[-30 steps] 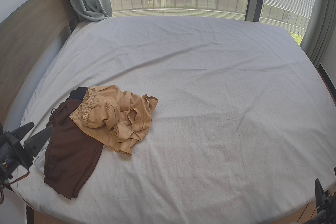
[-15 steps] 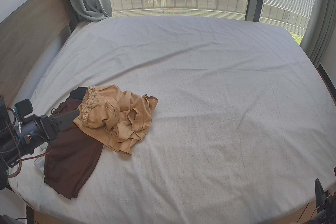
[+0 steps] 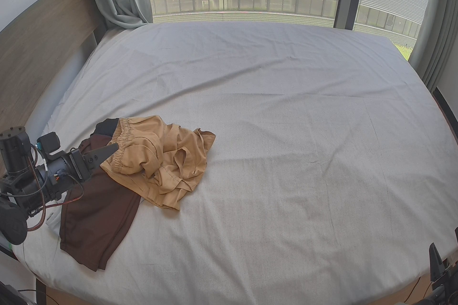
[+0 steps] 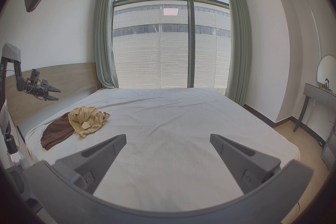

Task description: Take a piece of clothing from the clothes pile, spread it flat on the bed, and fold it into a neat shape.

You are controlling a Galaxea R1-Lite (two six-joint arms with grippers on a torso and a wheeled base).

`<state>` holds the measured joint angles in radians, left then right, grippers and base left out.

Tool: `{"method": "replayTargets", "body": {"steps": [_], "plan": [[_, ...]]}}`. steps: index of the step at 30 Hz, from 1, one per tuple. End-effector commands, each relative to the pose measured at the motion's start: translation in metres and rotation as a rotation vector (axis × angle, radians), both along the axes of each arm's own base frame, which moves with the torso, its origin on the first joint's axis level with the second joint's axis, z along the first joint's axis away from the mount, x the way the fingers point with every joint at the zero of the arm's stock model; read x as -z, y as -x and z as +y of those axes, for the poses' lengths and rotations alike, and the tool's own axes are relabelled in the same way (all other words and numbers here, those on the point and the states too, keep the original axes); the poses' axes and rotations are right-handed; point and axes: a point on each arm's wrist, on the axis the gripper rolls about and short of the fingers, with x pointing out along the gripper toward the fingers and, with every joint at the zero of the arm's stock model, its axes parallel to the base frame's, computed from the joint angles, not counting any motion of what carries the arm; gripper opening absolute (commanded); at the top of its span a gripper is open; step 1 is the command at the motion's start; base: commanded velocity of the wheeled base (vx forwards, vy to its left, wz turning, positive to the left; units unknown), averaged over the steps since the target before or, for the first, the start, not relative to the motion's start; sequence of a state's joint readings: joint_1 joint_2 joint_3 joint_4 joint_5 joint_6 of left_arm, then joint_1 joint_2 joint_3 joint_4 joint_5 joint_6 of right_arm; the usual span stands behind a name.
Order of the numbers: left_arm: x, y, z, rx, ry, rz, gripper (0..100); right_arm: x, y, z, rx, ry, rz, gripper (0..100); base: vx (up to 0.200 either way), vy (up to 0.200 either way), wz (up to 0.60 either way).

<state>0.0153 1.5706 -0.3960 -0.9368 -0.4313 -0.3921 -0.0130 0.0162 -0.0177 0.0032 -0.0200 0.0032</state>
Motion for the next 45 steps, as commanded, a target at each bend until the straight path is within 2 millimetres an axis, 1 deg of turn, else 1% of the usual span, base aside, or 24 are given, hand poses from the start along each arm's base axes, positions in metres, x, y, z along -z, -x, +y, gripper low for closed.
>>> {"method": "replayTargets", "body": {"steps": [1,4,7,9,14,20,25,28,30,31,32,43,45], "plan": [[0.006,-0.004,0.003,-0.01,0.003,0.024,100,0.005,0.0,0.0,0.001,0.0,0.0,100,0.0,0.0,0.0],[0.007,-0.007,0.005,-0.017,0.002,0.028,100,0.005,0.0,0.0,0.001,0.0,0.0,100,0.0,0.0,0.0],[0.007,-0.013,0.01,-0.039,0.003,0.022,100,0.005,0.0,0.0,0.001,0.0,0.0,100,0.0,0.0,0.0],[0.008,-0.02,0.018,-0.047,0.009,0.025,100,0.005,0.0,0.0,0.001,0.0,0.0,100,0.0,0.0,0.0],[0.006,-0.027,0.028,-0.035,0.022,0.011,100,0.005,0.0,0.0,0.001,0.0,0.0,100,0.0,0.0,0.0],[0.013,-0.043,0.034,-0.041,0.024,0.027,100,0.005,0.0,0.0,0.001,0.0,0.0,100,0.0,0.0,0.0],[0.018,-0.056,0.035,-0.02,0.029,0.036,100,0.005,0.0,0.0,0.001,0.0,0.0,100,0.0,0.0,0.0],[0.018,-0.059,0.035,-0.01,0.033,0.033,100,0.005,0.0,0.0,0.001,0.0,0.0,100,0.0,0.0,0.0],[0.021,-0.071,0.037,0.009,0.039,0.033,100,0.005,0.0,0.0,0.001,0.0,0.0,100,0.0,0.0,0.0],[0.021,-0.071,0.037,0.009,0.039,0.033,100,0.005,0.0,0.0,0.001,0.0,0.0,100,0.0,0.0,0.0],[0.025,-0.08,0.038,0.003,0.036,0.037,100,0.005,0.0,0.0,0.001,0.0,0.0,100,0.0,0.0,0.0],[0.039,-0.116,0.042,0.0,0.024,0.036,100,0.005,0.0,0.0,0.001,0.002,0.0,100,0.0,0.0,0.0],[0.041,-0.118,0.042,0.001,0.025,0.039,100,0.005,0.0,0.0,0.001,0.003,0.0,100,0.0,0.0,0.0]]}}
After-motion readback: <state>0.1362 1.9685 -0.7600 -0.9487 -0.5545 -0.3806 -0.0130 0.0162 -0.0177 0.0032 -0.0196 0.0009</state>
